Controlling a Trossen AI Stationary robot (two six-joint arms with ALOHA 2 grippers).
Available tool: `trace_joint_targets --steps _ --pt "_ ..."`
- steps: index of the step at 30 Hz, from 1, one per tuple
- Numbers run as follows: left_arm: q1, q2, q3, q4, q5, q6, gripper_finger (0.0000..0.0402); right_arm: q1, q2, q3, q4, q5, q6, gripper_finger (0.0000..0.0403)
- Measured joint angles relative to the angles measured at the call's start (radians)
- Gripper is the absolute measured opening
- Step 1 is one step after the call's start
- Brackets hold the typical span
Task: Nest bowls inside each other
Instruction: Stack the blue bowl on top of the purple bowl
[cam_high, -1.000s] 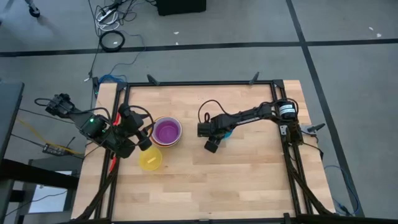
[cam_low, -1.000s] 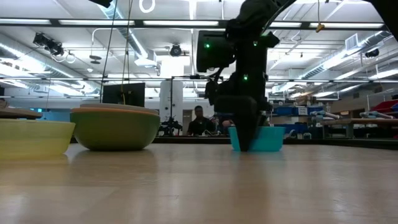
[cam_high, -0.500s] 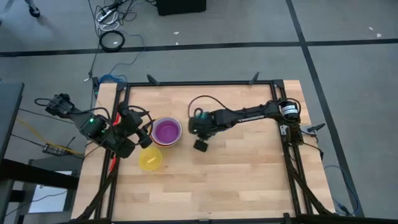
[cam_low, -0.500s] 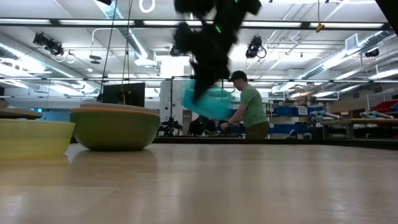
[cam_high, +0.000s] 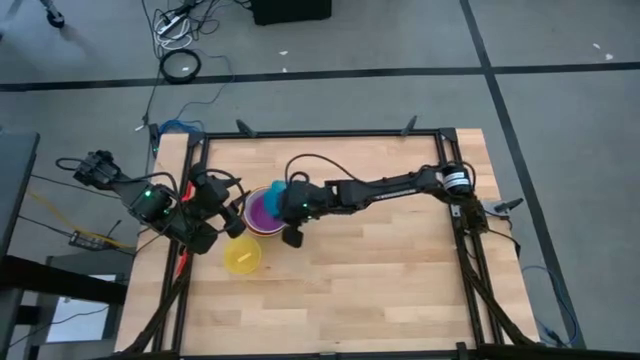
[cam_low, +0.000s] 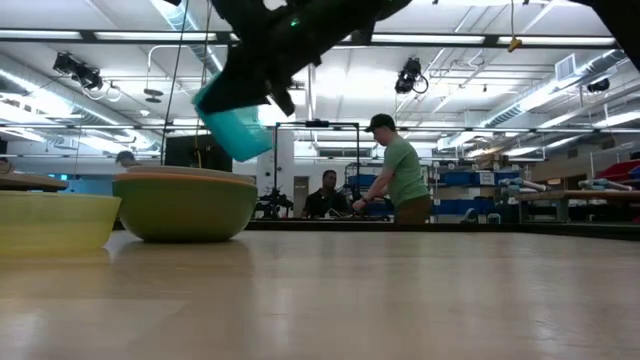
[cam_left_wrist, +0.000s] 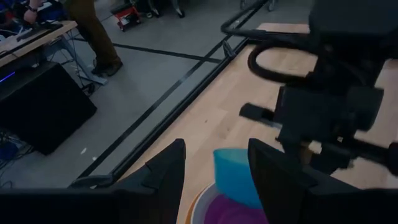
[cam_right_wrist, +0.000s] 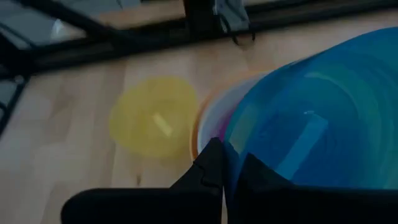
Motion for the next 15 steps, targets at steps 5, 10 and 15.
trace_joint_targets --steps 5,10,15 --pt "0.0 0.0 0.0 -0.001 0.0 -0.001 0.0184 -0.019 0.042 0.002 0.06 -0.034 0.012 0.0" --pt "0.0 0.0 0.0 -0.002 0.001 0.001 0.0184 -0.027 0.062 0.001 0.094 -0.055 0.006 0.0" --pt "0.0 0.0 0.0 -0.001 0.001 0.0 0.0184 -0.027 0.06 0.002 0.12 -0.06 -0.008 0.0024"
